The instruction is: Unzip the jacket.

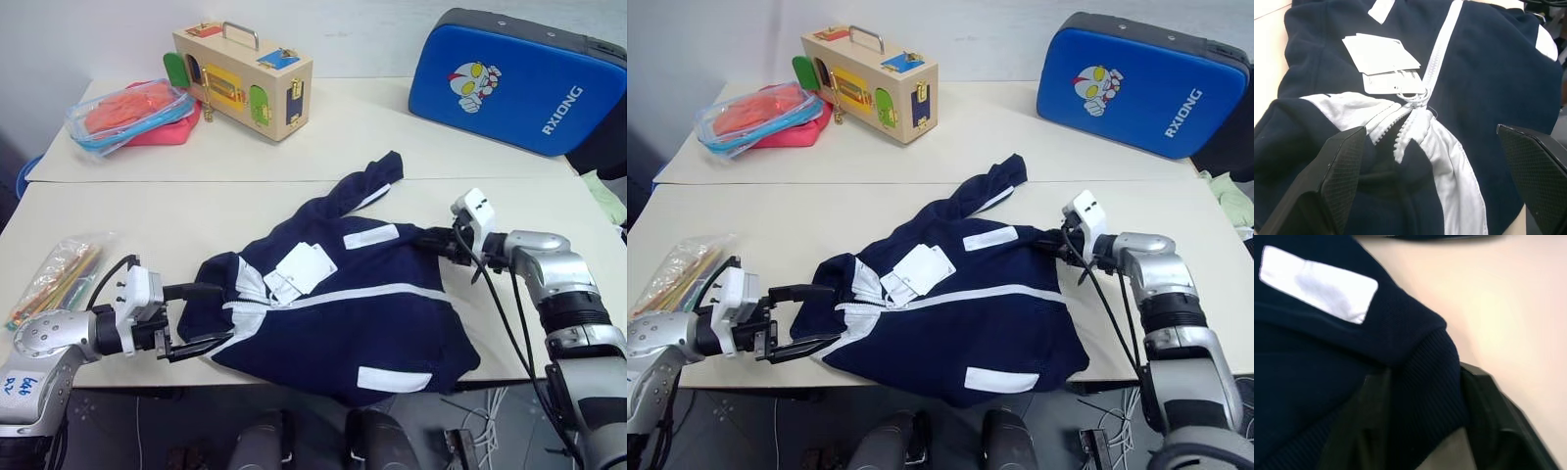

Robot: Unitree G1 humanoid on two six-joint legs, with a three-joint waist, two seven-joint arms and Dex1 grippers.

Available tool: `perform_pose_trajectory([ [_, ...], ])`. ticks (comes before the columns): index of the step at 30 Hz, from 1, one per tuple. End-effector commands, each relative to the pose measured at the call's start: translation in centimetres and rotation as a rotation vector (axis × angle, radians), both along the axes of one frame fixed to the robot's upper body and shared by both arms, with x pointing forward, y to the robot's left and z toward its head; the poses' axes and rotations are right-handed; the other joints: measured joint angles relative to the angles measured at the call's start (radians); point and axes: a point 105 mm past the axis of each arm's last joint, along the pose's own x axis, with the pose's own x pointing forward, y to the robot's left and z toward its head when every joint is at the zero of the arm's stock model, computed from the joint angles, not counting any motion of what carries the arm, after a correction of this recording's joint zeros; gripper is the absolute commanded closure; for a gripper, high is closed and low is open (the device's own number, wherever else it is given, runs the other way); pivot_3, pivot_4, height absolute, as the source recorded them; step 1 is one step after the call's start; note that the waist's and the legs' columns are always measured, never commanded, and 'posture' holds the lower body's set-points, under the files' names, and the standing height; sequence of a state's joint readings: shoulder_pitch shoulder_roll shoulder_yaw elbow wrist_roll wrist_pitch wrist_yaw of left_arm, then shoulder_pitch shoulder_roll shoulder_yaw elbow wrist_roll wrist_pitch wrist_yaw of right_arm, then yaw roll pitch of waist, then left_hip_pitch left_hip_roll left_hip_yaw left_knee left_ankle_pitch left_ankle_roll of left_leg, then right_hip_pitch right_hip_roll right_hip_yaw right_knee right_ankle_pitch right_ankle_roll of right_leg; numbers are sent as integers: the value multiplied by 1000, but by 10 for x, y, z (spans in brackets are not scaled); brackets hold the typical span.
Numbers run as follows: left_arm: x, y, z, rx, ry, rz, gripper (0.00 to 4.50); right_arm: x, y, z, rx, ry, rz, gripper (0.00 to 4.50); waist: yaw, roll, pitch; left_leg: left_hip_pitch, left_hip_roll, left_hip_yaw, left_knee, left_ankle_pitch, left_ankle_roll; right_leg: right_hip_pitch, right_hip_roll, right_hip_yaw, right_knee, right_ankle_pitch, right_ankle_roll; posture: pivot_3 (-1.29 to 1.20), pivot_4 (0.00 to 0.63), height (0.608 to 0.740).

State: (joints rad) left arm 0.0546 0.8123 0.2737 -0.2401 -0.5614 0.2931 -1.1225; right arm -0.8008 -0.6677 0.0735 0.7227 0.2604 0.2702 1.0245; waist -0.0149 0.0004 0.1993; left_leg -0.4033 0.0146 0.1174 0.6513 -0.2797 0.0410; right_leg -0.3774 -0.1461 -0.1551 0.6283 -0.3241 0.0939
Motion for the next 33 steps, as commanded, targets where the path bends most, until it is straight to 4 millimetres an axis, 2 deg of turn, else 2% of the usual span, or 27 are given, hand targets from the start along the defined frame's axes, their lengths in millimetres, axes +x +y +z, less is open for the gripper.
perform_pose_trajectory([
  [1, -3, -1, 3, 9, -34, 4, 0, 8, -4, 27, -29, -169, 8, 3751, -2, 0, 0, 0, 0, 0, 0, 0, 0, 0, 0, 0, 0, 0, 0, 0, 150, 740],
  [3, -3, -1, 0, 16, -33, 6, 0, 9, -3, 29, -53, -208, 28, 4428, -4, 0, 0, 0, 0, 0, 0, 0, 0, 0, 0, 0, -1, 0, 0, 0, 150, 740],
  [6, -2, -1, -2, 19, -45, 17, 0, 9, -11, 17, -146, -212, 6, 4472, -6, 0, 0, 0, 0, 0, 0, 0, 0, 0, 0, 0, -1, 0, 0, 0, 150, 740],
  [8, -1, -1, -5, 29, -51, 20, 0, 7, -17, 10, -139, -174, -20, 4472, -7, 0, 0, 0, 0, 0, 0, 0, 0, 0, 0, 0, 0, 0, 0, 0, 150, 740],
  [12, -1, 0, -8, 40, -39, 17, 0, 0, -31, 11, -110, -187, -56, 3339, -9, 0, 0, 0, 0, 0, 0, 0, 0, 1, 0, -1, 0, 0, 0, 0, 150, 740],
  [17, 3, 8, -3, 14, -56, 70, 0, -21, -55, 37, -86, -326, -52, 1655, -9, 0, 0, 0, 0, 0, 0, 0, 0, 1, 0, -1, 0, 0, 0, 0, 150, 740],
  [20, 1, 17, 3, -4, -68, 98, 0, -46, -58, 58, 9, -399, 41, 557, -10, 0, 0, 0, 0, -1, 0, 0, 0, 1, 0, -1, 0, 0, 0, 0, 150, 740],
  [22, 0, 25, 7, -5, -93, 121, 0, -67, -48, 64, 43, -407, 148, 19, -12, 0, 0, 0, 0, -1, -1, 0, 0, 1, 0, -1, -1, 0, 0, 0, 150, 740],
  [25, 0, 32, 10, -4, -110, 137, 0, -94, -27, 62, 20, -391, 293, 19, -13, 0, 0, 1, 1, -1, -1, 0, 0, 1, 0, 0, -1, 0, 0, 0, 150, 740],
  [27, 0, 33, 10, 5, -99, 133, 0, -119, -3, 55, 10, -389, 411, 19, -10, 0, 0, 1, 1, -1, -1, 0, 0, 2, 0, 0, 0, 0, 0, 0, 150, 740],
  [29, 0, 30, 11, 0, -83, 117, 0, -141, 11, 38, -2, -358, 495, 19, -7, 0, 0, 1, 1, -1, -1, 0, 0, 2, 0, -1, -1, 0, 0, 0, 150, 740],
  [31, 5, 20, 12, -11, -98, 91, 0, -147, 21, 26, 1, -326, 513, 19, -1, -1, 0, 2, 0, -2, -1, -1, 0, 3, -1, -1, -1, 0, 0, 0, 150, 740],
  [33, 13, 5, 14, -26, -119, 44, 0, -141, 35, 26, 38, -301, 500, 19, 7, -1, 0, 2, 0, -2, 0, -1, 0, 3, -1, -1, -1, 1, 1, 0, 150, 740],
])
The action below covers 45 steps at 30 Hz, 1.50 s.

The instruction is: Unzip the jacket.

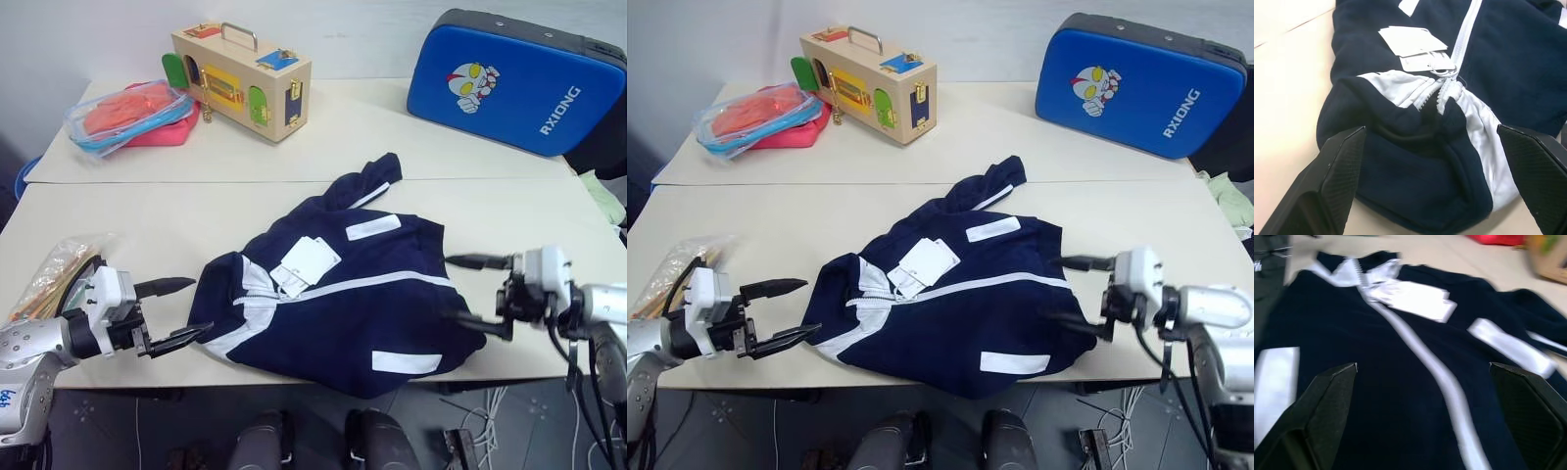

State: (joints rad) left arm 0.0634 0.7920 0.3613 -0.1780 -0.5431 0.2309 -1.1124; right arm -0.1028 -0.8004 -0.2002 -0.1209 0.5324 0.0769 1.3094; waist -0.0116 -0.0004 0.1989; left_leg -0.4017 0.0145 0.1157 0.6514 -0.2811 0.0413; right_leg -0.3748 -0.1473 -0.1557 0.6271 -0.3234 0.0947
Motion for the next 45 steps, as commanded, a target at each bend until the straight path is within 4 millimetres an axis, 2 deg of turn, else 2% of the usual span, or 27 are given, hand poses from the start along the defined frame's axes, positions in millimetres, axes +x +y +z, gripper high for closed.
perform_pose_trajectory([
  [1, 11, -24, 8, -18, -50, -83, 0, 6, 24, 12, 49, 10, 20, 19, 7, 0, 0, 0, 0, 0, 1, 0, 0, 0, 0, 0, 0, 0, 0, 0, 150, 740],
  [5, 36, -46, 0, 17, -55, -160, 0, 26, 62, 16, 59, 156, 36, 19, 9, 0, 0, 1, 0, 0, 1, 0, -1, -1, 0, 1, 0, 1, -1, 0, 150, 740],
  [11, 73, -57, -25, 87, -33, -171, 0, 58, 102, 2, -1, 357, -26, 19, 8, 0, 0, -2, 0, 1, 0, 1, -2, -2, 5, -2, 1, 1, -2, 0, 150, 740],
  [15, 77, -66, -41, 111, 0, -222, 0, 85, 136, -3, -9, 385, -89, 19, 5, -1, 0, -3, 0, 3, 2, 1, -1, -3, 9, -4, 1, 1, -1, 0, 150, 740],
  [18, 72, -72, -46, 115, 6, -263, 0, 103, 150, -4, -6, 367, -146, 19, 5, -1, 0, -3, 0, 3, 4, 1, 0, -4, 9, -3, 3, 1, -1, 0, 150, 740],
  [26, 60, -72, -44, 72, -7, -272, 0, 122, 146, 0, 5, 380, -192, 19, 0, -1, -1, -3, -1, 2, 5, 1, 1, -3, 7, -1, 3, 1, -1, 0, 150, 740],
  [29, 57, -71, -51, 104, 0, -281, 0, 127, 141, -9, -15, 426, -215, 19, -8, -1, -1, -3, 0, 2, 5, 1, 1, -3, 8, -2, 4, 1, -1, 0, 150, 740],
  [31, 58, -74, -52, 108, 0, -284, 0, 121, 144, -14, -16, 519, -174, 19, -10, -1, -1, -3, 0, 2, 5, 1, 1, -3, 7, -2, 4, 1, -1, 0, 150, 740],
  [36, 60, -76, -55, 118, 9, -282, 0, 94, 156, -7, 29, 713, -11, 19, -15, -1, -1, -3, 0, 1, 5, 1, 1, -2, 7, -1, 4, 1, -1, 0, 150, 740],
  [43, 61, -73, -60, 133, 33, -272, 0, 87, 162, -12, 16, 774, 9, 19, -15, -1, -1, -3, 0, 1, 5, 1, 1, -2, 7, -1, 4, 1, -1, 0, 150, 740],
  [45, 61, -73, -61, 137, 36, -271, 0, 87, 163, -12, 17, 781, 15, 390, -15, -1, -1, -3, 0, 1, 5, 1, 1, -2, 7, -1, 4, 1, -1, 0, 150, 740],
])
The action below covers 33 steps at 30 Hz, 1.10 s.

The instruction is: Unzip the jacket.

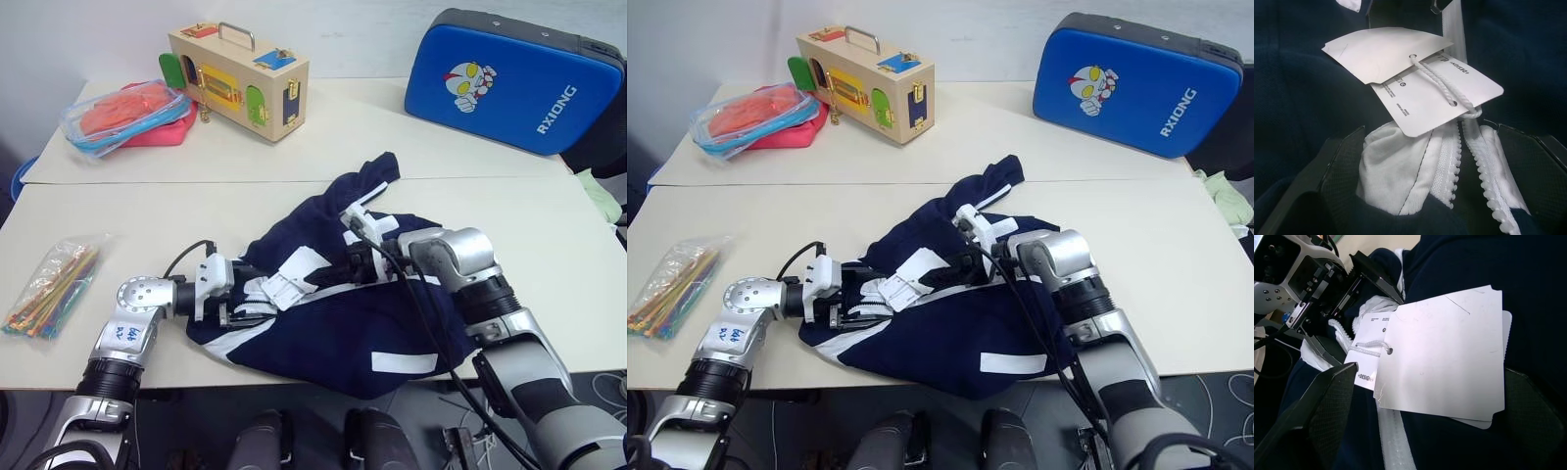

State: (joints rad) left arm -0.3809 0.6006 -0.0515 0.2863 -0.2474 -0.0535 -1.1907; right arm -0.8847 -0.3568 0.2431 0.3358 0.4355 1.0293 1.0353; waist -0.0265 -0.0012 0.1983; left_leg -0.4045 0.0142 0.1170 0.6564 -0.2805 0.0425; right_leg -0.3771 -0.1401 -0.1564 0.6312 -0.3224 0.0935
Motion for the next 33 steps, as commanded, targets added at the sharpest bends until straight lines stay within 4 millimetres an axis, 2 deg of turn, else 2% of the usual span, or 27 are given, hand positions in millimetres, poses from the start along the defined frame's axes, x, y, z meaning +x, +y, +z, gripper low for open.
perform_pose_trajectory([
  [1, -3, 0, -15, 32, 53, 0, 0, -5, 7, 7, 38, 12, 39, 583, 0, 0, 0, 0, 0, 0, 0, 0, 0, 0, 0, 0, 0, 0, 0, 0, 150, 740],
  [12, -4, 0, -18, 26, 55, 12, 0, -11, 10, -6, 71, 166, 50, 4443, 0, 0, 0, 0, 0, 0, 0, 0, 0, 0, 0, 0, 0, 0, 0, 0, 150, 740],
  [17, -5, 0, -18, 22, 53, 19, 0, -10, 4, 16, 202, 208, 39, 4492, 0, 0, 0, 0, 0, 0, 0, 0, 0, 0, 0, 0, 0, 0, 0, 0, 150, 740],
  [20, -6, 1, -18, 20, 50, 21, 0, -8, -12, 36, 285, 225, 16, 4492, 0, 0, 0, 0, 0, 0, 0, 0, 0, 0, -1, 0, 0, 0, 0, 0, 150, 740],
  [24, -7, 2, -19, 24, 53, 23, 0, -7, -46, 51, 282, 208, -52, 4492, 1, 0, 0, 0, 0, 0, 0, 0, 0, 0, -4, 0, 0, 0, 0, 0, 150, 740],
  [26, -7, 5, -25, 80, 44, 20, 0, -5, -65, 55, 261, 187, -103, 4492, -1, 0, 0, 0, 0, 0, 0, 0, 0, 0, -6, 0, 0, 0, 0, 0, 150, 740],
  [31, -4, 8, -33, 90, 73, 53, 0, -1, -125, 58, 190, 134, -296, 4492, 2, 0, 0, 1, 0, 0, -1, 0, 0, 0, -7, 0, -1, 0, 0, 0, 150, 740],
  [33, -4, 7, -34, 89, 76, 55, 0, -1, -139, 58, 173, 118, -345, 4492, 1, 0, 0, 1, -1, 0, -1, 0, 0, 1, -7, 0, -1, 0, 0, 0, 150, 740],
])
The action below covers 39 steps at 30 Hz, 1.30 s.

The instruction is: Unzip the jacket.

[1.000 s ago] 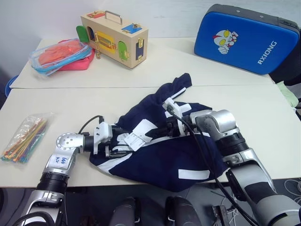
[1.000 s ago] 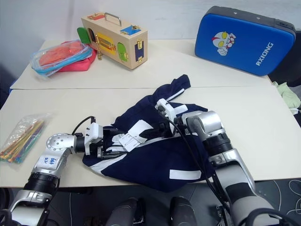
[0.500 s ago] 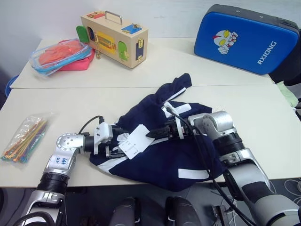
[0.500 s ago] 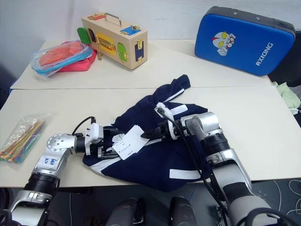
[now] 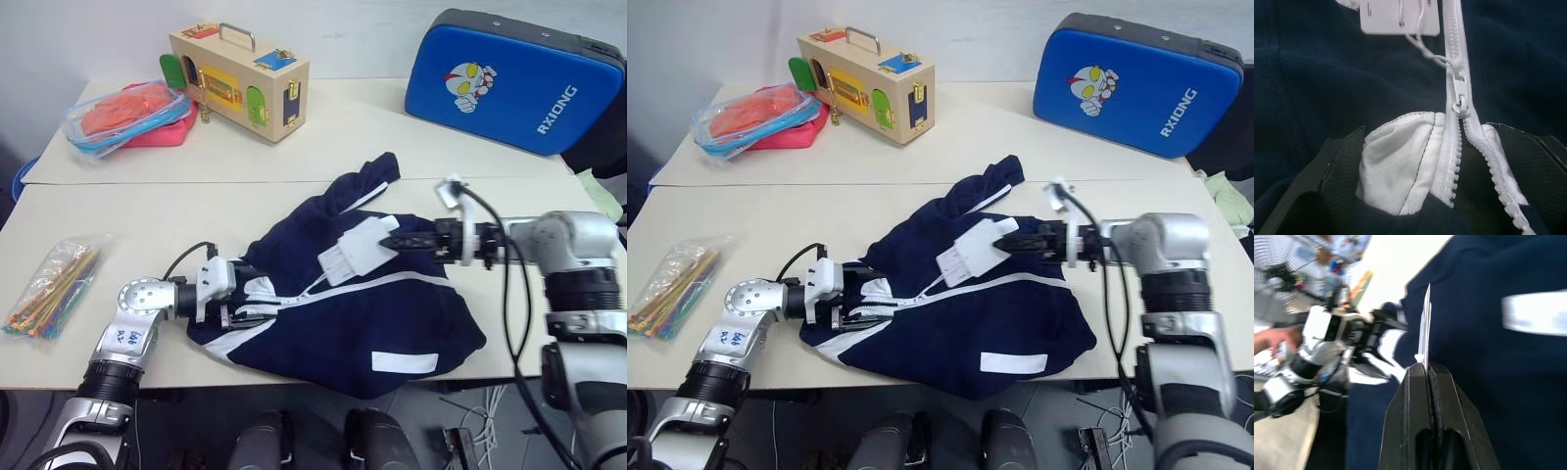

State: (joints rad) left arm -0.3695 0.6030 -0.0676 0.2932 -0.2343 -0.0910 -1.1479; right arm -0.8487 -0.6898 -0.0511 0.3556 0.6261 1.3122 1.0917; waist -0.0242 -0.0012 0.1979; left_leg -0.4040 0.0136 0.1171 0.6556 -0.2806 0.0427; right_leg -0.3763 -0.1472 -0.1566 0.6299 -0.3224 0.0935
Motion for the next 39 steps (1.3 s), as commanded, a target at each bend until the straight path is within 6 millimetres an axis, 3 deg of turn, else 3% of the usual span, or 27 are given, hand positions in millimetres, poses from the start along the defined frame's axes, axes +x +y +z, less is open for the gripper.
perform_pose_trajectory([
  [1, -5, 7, -30, 69, 103, 35, 0, -1, -21, 12, -12, -57, -65, 4492, -1, 0, 0, 0, 0, 0, 0, 0, 0, 0, 0, 0, 0, 0, 0, 0, 150, 740],
  [8, -4, 6, -31, 61, 112, 35, 0, -2, -79, 18, -86, -101, -263, 4492, 5, 2, -1, 1, 0, 0, 0, 0, 1, 1, -1, 0, 0, 0, 0, 0, 150, 740],
  [11, -5, 7, -32, 61, 116, 37, 0, -7, -96, 21, -111, -110, -312, 4492, 6, 2, -1, 1, 0, 0, 0, 0, 1, 1, -1, 0, 0, 0, 1, 0, 150, 740],
  [14, -6, 8, -36, 62, 128, 41, 0, -17, -127, 22, -158, -109, -407, 4492, 7, 3, -2, 1, 0, 0, 0, 0, 1, 1, -1, 0, -1, 0, 1, 0, 150, 740],
  [20, -9, 11, -42, 64, 145, 49, 0, -35, -195, 8, -314, -115, -609, 4492, 14, 6, -3, 2, 0, 1, 0, 0, 1, 1, -1, 0, -2, 0, 1, 0, 150, 740],
  [23, -10, 12, -44, 69, 150, 49, 0, -41, -218, 2, -374, -137, -677, 4492, 13, 7, -4, 5, 0, 5, -2, 0, 1, 1, -1, 0, -3, 0, 1, 0, 150, 740],
  [31, -9, 14, -45, 80, 157, 44, 0, -29, -247, 22, -446, -364, -827, 4492, 10, 15, -9, 14, 0, 11, -7, 0, 1, 4, -1, 3, -3, 0, 1, 0, 150, 740],
  [39, -7, 19, -43, 90, 152, 55, 0, -23, -266, 37, -520, -463, -924, 4492, 7, 15, -9, 14, 0, 11, -6, 0, 0, 4, -1, 4, -3, 0, 1, 0, 150, 740],
])
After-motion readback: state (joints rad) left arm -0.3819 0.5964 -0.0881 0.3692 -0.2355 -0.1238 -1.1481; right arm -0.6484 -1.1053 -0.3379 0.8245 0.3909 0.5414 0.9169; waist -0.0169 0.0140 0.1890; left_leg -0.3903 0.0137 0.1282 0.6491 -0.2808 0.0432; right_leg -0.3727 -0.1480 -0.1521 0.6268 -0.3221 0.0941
